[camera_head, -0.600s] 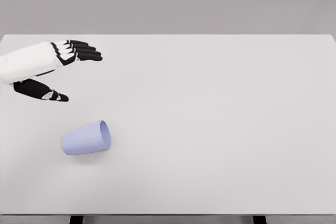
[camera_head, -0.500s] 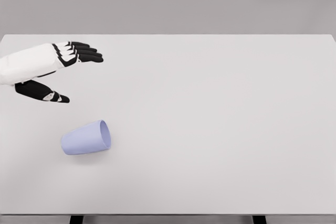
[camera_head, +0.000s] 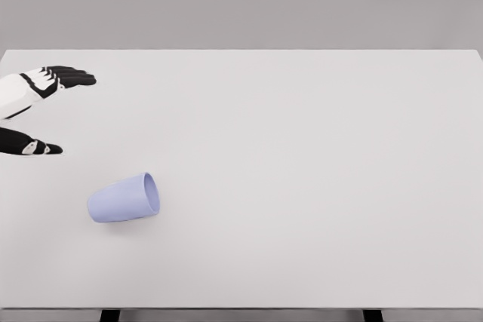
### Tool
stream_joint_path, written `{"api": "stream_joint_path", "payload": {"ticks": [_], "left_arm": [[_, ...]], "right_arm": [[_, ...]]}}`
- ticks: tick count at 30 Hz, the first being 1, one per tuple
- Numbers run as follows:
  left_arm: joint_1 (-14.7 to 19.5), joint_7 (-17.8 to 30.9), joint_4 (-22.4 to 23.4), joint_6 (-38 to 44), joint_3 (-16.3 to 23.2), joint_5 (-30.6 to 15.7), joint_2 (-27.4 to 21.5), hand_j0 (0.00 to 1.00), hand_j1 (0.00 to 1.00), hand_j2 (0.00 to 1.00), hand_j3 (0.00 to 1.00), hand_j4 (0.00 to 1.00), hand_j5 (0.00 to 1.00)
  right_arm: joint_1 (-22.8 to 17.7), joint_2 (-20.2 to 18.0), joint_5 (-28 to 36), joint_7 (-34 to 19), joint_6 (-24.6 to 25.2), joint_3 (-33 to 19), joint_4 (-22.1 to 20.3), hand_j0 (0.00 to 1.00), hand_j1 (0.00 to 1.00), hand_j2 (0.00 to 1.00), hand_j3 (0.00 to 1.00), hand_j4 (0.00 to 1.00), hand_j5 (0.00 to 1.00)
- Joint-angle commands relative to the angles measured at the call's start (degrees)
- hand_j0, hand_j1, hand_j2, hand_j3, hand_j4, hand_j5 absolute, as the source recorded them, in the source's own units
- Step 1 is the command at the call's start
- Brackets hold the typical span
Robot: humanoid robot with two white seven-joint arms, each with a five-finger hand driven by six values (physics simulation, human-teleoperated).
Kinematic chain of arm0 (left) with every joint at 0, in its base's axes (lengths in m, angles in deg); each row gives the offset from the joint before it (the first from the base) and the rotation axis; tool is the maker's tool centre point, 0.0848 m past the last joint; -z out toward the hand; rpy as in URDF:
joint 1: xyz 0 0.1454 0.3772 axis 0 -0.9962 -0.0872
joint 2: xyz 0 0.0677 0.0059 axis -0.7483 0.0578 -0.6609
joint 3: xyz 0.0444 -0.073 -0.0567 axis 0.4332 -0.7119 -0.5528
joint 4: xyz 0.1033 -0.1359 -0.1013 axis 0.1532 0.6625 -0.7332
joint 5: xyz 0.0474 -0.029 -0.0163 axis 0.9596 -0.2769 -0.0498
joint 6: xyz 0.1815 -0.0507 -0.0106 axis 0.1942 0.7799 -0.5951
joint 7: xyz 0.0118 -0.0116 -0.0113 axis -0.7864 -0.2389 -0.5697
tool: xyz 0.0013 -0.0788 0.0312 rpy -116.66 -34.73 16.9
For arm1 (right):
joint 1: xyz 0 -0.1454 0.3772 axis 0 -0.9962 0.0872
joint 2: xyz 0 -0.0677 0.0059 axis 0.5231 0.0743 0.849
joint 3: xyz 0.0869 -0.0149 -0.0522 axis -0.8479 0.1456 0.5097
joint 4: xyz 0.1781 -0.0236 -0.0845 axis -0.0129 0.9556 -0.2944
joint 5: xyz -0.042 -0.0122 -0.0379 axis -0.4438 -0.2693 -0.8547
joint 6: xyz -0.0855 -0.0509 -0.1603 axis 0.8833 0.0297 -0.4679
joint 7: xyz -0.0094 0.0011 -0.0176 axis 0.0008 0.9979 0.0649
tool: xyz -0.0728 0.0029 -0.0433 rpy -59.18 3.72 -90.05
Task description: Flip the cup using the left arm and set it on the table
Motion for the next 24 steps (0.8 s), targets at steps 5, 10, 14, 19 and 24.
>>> {"api": "stream_joint_path", "payload": {"ticks": [5,10,14,19,24], "left_arm": [[-0.79,12.83,-0.06,-1.43,7.1,-20.32,-4.47,1.0,1.0,1.0,1.0,1.0,1.0],[-1.14,20.69,-0.15,-1.15,11.32,-33.44,1.5,1.0,1.0,1.0,1.0,1.0,1.0],[-1.06,15.93,-0.15,7.2,12.64,-33.44,7.66,1.0,1.0,1.0,1.0,1.0,1.0],[-0.97,15.93,-0.15,12.47,13.43,-28.17,10.56,1.0,1.0,1.0,1.0,1.0,1.0],[-0.44,16.02,-0.15,16.78,13.52,-17.71,15.05,1.0,1.0,1.0,1.0,1.0,1.0]], "right_arm": [[0.0,0.0,0.0,0.03,-0.05,0.0,0.0,1.0,1.0,1.0,1.0,1.0,1.0],[0.0,0.0,0.0,-0.06,0.03,0.0,0.0,1.0,1.0,1.0,1.0,1.0,1.0],[0.0,0.0,0.0,0.03,-0.05,0.0,0.0,1.0,1.0,1.0,1.0,1.0,1.0],[0.0,0.0,0.0,0.03,-0.05,0.0,0.0,1.0,1.0,1.0,1.0,1.0,1.0],[0.0,0.0,0.0,0.03,0.03,0.0,0.0,1.0,1.0,1.0,1.0,1.0,1.0]]}}
